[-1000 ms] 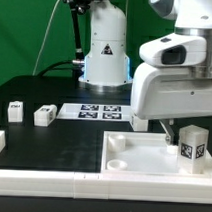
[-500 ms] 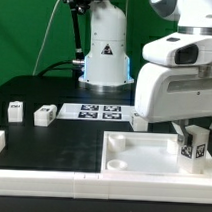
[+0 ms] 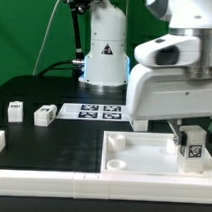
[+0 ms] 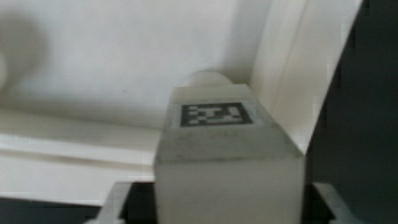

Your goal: Assemble one leg

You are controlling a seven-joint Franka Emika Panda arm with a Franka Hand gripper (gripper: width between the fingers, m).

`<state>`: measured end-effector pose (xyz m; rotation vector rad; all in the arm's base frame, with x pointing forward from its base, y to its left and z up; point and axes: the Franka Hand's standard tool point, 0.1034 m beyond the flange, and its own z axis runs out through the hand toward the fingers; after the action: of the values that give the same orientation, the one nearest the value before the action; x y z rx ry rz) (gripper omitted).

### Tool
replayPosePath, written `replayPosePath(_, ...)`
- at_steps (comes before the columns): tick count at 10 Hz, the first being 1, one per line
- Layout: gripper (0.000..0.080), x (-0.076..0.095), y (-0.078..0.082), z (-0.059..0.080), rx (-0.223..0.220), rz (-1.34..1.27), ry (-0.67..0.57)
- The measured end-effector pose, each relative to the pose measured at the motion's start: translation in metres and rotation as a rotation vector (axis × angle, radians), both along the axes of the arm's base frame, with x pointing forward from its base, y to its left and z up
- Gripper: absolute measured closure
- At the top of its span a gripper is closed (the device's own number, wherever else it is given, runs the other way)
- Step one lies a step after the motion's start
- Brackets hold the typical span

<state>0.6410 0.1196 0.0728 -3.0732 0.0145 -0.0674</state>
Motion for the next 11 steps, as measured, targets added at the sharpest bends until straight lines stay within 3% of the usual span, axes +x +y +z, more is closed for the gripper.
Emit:
replayPosePath(6,0.0508,-0.0016,-0.0059,-0.0007,0.038,-0.804,0.024)
replayPosePath(9,0.0506,-0.0015,-0.0069,-0.0008,0.036,-0.813,0.023)
replayPosePath(11,0.0276,-0.0005,-0.0066,0.0000,0.033,-0.745,0.017)
